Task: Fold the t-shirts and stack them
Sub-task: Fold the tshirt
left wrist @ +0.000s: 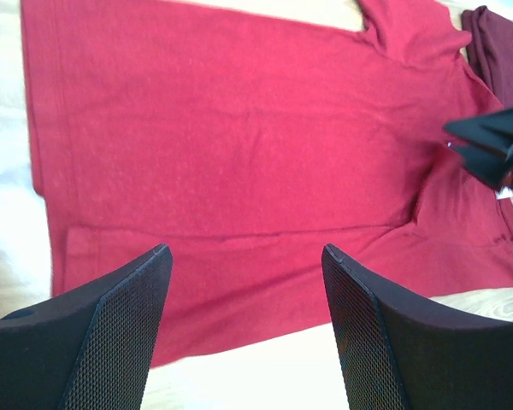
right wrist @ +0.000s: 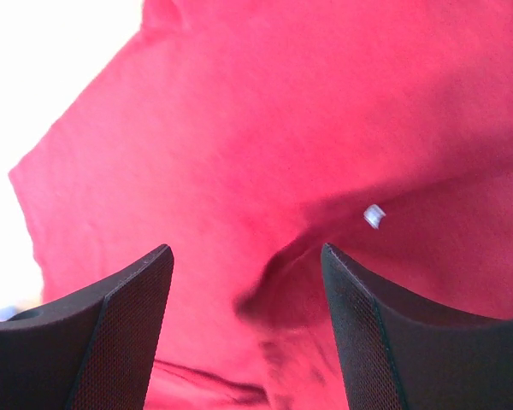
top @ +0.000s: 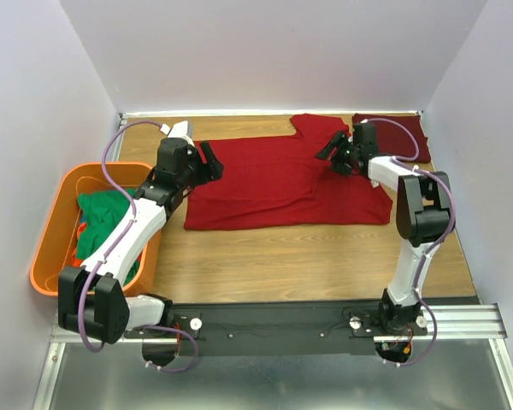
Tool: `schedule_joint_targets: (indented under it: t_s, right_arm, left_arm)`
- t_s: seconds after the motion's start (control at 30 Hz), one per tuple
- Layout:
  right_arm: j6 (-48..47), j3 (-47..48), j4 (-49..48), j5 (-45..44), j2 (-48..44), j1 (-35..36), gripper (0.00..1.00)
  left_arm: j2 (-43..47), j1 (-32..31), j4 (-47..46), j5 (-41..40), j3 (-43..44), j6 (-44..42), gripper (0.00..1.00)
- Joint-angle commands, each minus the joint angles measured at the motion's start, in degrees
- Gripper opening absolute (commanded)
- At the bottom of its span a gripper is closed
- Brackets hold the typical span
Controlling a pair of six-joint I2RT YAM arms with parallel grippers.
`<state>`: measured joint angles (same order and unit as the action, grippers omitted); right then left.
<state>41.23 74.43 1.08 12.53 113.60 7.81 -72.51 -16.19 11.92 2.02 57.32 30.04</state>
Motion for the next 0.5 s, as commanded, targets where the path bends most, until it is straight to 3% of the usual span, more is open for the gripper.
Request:
schedule_joint_targets:
  t_s: [0.0, 0.23, 0.47]
  right_arm:
    - [1.2, 5.1, -0.6, 3.5, 2.3, 0.2, 0.77]
    - [0.0, 2.6, -0.6, -1.3, -4.9, -0.2, 0.77]
    - [3.1, -14.6, 0.3, -8.4, -16.7, -2.4, 0.76]
  left_arm:
    - [-1.9, 0.5, -1.7, -1.5, -2.7, 6.5, 0.79]
    - [-4.0, 0.4, -4.5, -3.1, -5.5, 12.0, 0.79]
    - [-5.9, -1.3, -5.2, -10.6, -9.2, 17.9, 0.79]
